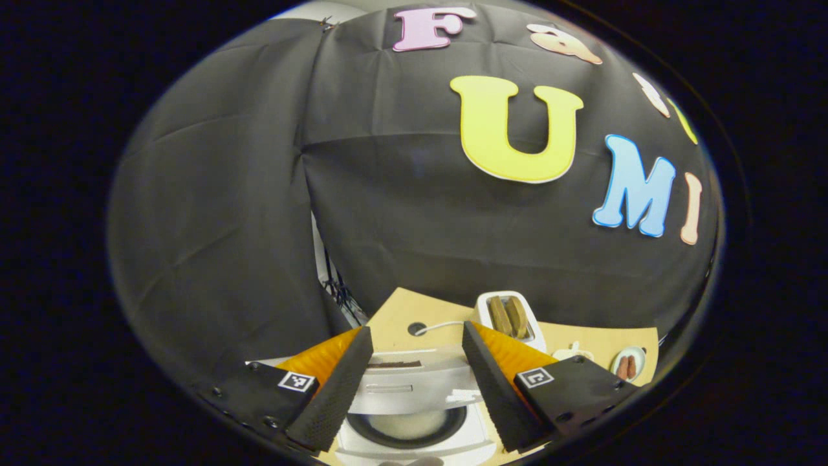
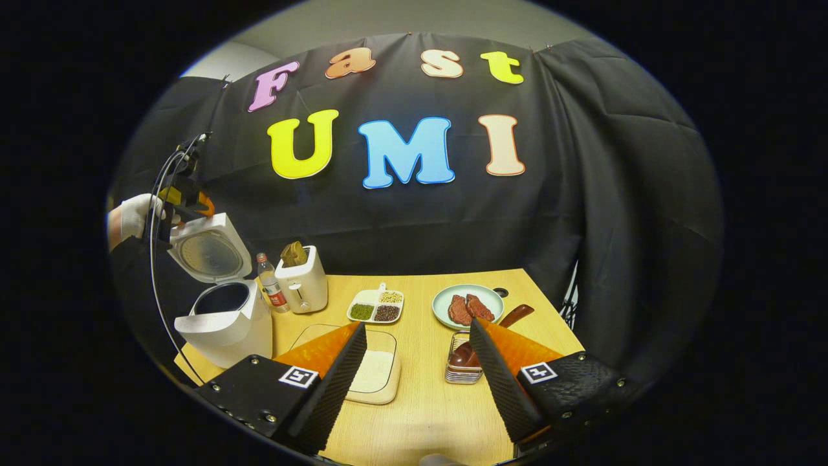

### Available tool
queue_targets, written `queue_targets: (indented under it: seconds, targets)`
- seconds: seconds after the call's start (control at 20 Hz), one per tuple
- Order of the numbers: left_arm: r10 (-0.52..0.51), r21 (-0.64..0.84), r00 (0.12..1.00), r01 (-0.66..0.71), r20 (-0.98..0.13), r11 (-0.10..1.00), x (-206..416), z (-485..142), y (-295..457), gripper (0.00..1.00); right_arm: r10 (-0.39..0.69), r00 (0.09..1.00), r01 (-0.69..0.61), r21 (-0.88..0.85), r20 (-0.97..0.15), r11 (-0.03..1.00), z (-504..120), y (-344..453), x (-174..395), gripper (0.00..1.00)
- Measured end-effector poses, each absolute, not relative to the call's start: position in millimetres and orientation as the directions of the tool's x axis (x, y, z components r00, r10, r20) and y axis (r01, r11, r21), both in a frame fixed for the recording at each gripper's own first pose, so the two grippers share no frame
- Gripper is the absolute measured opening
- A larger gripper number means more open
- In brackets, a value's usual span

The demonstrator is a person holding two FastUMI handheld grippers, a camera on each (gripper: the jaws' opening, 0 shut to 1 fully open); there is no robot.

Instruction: Close the left gripper, press the button to open the rice cooker; take a wooden spoon from the chopstick holder with the right hand, scoop a spoonful of rice and pour it into the rice cooker, then put the wooden spoon back into the chopstick holder.

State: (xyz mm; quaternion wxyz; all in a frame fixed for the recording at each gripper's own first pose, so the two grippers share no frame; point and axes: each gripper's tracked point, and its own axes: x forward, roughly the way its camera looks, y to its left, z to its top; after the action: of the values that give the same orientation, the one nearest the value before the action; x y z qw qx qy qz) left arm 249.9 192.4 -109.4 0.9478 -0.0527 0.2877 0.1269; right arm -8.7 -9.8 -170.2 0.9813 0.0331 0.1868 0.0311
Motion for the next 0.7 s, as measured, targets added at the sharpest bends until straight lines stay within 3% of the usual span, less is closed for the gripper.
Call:
queue_targets:
  seconds: [0.45, 0.7]
  targets:
    - [0.143, -0.032, 0.681, -0.238, -0.718, 0.971, 142.4, -229.8, 149.2, 0.99, 0.106, 0.917, -0.072, 0.101, -0.384, 0.992, -176.2, -17.0, -15.4, 0.98]
    - [0.141, -0.032, 0.648, -0.247, -0.749, 0.969, 134.4, -262.8, 145.8, 1.0, 0.123, 0.9, -0.092, 0.094, -0.419, 0.991, -182.5, -13.8, -23.4, 0.98]
